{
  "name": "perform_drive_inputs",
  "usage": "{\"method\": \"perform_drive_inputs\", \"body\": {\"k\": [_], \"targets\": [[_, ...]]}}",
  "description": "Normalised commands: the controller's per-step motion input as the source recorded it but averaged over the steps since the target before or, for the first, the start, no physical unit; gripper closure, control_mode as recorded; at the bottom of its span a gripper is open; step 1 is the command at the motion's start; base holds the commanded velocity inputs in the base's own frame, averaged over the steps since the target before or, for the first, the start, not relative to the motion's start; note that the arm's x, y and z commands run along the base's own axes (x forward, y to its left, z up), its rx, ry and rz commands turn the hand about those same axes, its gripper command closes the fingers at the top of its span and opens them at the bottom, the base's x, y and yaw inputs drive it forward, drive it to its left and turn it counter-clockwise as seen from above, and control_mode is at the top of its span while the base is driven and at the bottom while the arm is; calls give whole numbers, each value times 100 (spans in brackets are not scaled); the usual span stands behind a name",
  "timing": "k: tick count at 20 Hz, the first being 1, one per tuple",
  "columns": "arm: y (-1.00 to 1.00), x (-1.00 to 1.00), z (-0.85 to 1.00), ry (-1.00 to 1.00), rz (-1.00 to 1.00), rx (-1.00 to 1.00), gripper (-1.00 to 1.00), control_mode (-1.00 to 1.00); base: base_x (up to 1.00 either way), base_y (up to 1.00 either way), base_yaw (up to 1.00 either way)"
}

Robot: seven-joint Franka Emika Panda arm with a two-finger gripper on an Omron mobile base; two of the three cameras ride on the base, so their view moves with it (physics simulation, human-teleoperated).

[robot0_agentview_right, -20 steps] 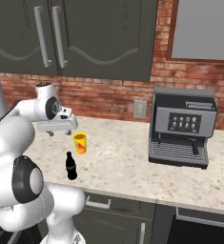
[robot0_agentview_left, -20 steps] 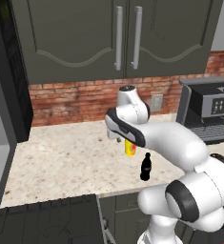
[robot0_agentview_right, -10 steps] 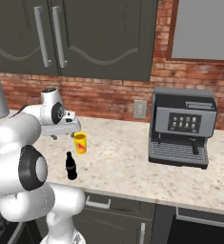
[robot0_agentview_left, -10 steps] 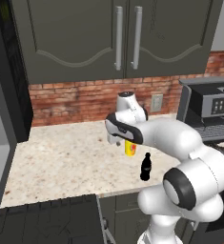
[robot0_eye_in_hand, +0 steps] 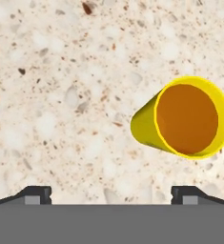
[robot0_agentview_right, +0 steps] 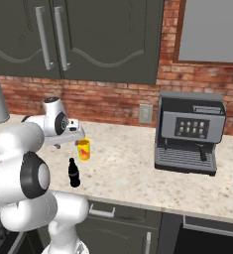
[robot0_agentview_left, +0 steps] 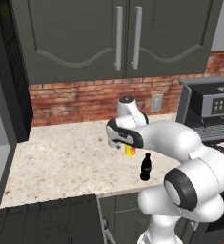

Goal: Place the microwavable item in the microwave. Then, close the microwave door and press the start button.

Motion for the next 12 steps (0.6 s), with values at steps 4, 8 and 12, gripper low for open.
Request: {"method": "perform_drive_inputs", "body": {"k": [4,8,12], "targets": [[-3,1,-4,-2,1,0,-100,-100,0,0,0],[-3,8,-10,0,2,0,-100,-100,0,0,0],[0,1,12,-4,1,0,-100,-100,0,0,0]]}}
